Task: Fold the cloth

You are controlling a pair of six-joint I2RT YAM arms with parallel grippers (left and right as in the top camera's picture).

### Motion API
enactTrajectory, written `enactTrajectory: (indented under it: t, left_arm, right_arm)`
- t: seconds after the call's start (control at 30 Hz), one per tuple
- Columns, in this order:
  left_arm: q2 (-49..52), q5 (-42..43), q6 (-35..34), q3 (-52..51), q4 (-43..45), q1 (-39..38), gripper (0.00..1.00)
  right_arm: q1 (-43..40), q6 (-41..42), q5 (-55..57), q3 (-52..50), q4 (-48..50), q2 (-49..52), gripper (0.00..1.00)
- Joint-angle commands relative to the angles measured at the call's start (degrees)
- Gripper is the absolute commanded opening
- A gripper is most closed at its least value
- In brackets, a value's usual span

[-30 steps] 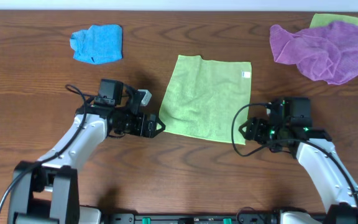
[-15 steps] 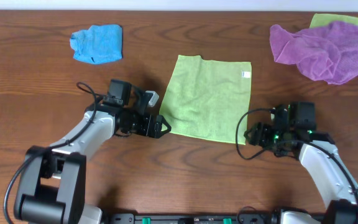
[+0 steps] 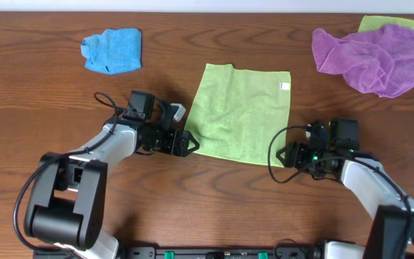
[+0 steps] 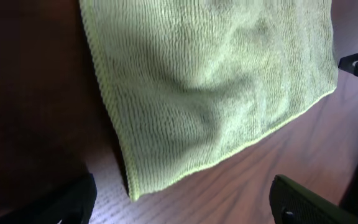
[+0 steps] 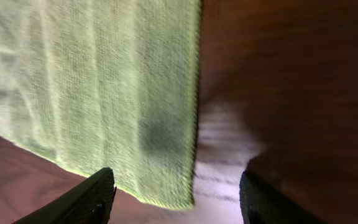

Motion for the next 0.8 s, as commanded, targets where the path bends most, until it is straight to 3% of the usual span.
enactTrajectory:
  t: [0.0,0.3,0.57,0.77]
  left_arm:
    - [2.95,-0.83,0.55,0.57,0.26,-0.17,0.89]
    - [4.02,-0.20,-1.60,0.76,0.24,-0.20,0.77]
    - [4.02,0.28,-2.21,0.76,0.37,-0.20,0.69]
    - [4.02,0.90,-3.54,0.76,3.04,-0.20,0.70]
  right_arm:
    - [-0.50,-1.25,-0.79,-1.22,-0.68,3.89,0.65]
    - [-0.46,-1.22,-1.84,-1.22,-1.95,4.37,0.50]
    - [-0.37,-1.20,-1.79,-1.40,-1.33,4.46,0.51]
    - [-0.37,-0.92,-1.84,-1.40,0.50,4.48,0.52]
